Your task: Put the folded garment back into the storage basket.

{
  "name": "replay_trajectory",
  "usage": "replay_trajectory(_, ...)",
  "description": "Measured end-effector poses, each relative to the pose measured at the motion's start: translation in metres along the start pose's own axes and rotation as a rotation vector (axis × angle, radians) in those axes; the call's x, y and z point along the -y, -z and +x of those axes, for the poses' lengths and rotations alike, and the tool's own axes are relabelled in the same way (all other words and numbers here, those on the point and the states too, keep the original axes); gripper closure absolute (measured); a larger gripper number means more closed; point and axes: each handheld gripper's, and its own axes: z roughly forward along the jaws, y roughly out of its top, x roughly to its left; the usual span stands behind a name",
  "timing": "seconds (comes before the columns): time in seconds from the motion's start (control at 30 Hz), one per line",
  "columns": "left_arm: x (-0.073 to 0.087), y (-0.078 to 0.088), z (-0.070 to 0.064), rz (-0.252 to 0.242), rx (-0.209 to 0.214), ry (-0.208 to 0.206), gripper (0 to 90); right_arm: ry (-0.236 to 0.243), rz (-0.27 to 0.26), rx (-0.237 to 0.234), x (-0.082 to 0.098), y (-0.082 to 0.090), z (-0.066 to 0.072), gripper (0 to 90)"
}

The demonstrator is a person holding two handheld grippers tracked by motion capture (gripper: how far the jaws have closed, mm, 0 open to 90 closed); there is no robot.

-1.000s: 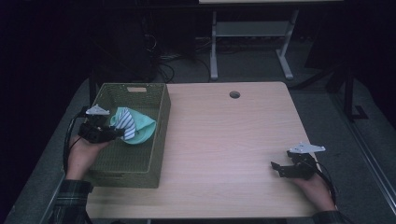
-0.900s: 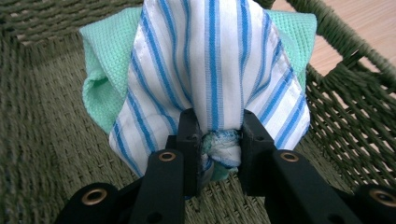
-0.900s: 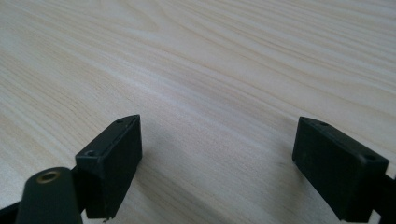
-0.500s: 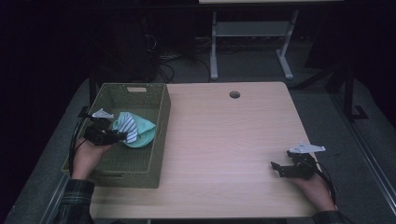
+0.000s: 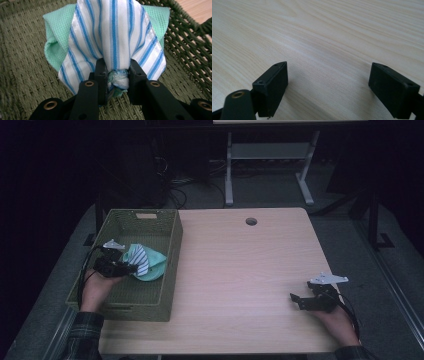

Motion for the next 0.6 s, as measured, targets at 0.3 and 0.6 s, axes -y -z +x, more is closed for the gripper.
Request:
replay_trajectory(0.3, 0.002, -0.010, 0.002, 0.081, -0.019, 0.005, 71.5, 0.000, 0.000, 0.000, 0.000, 0.000, 0.000, 15.4)
replay_trajectory(0.6, 0.003, -0.012, 0.003, 0.092, -0.024, 0.009, 60.4, 0.000, 0.000, 0.000, 0.000, 0.000, 0.000, 15.4)
